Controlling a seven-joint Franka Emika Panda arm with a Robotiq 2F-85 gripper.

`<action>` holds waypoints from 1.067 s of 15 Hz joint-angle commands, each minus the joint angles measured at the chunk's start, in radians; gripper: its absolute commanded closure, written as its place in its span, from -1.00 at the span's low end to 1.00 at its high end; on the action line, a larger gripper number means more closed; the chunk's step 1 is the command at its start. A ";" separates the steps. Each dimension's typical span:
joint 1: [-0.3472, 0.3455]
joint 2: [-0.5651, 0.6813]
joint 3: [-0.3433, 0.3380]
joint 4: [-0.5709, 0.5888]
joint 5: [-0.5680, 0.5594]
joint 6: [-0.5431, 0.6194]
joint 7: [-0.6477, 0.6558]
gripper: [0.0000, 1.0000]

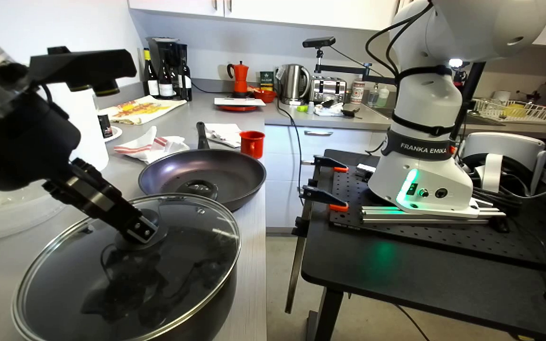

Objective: Cover the pot with the lid in the pan

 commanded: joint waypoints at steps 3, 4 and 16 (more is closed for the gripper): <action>0.003 -0.008 0.005 0.005 -0.006 0.014 -0.010 0.50; 0.002 -0.010 0.006 0.003 -0.005 0.017 -0.011 0.50; 0.003 -0.022 0.007 -0.011 -0.007 0.042 -0.008 0.50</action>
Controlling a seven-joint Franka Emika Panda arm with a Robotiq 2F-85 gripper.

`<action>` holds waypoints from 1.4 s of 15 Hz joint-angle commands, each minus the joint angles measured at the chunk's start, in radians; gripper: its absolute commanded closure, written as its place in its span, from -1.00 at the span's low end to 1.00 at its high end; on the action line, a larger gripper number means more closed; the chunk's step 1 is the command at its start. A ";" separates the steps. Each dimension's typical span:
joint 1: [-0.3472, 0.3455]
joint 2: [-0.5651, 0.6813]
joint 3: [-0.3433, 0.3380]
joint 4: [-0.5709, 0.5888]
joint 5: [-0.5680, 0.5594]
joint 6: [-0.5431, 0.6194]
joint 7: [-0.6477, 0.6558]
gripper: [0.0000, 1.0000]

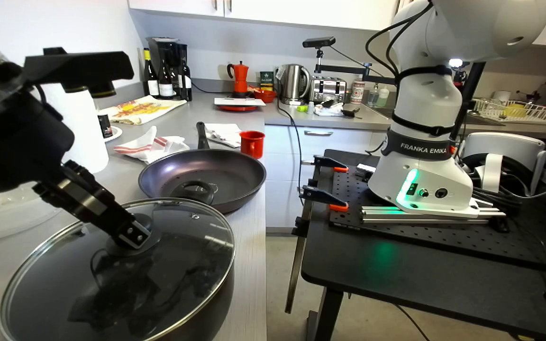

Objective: Cover the pot with the lid in the pan

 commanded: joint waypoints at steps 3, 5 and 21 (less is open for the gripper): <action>0.003 -0.016 -0.001 -0.005 -0.007 0.002 0.000 0.50; 0.003 -0.017 -0.002 -0.006 -0.007 0.002 0.001 0.50; 0.001 -0.013 -0.002 0.006 0.001 -0.003 0.006 -1.00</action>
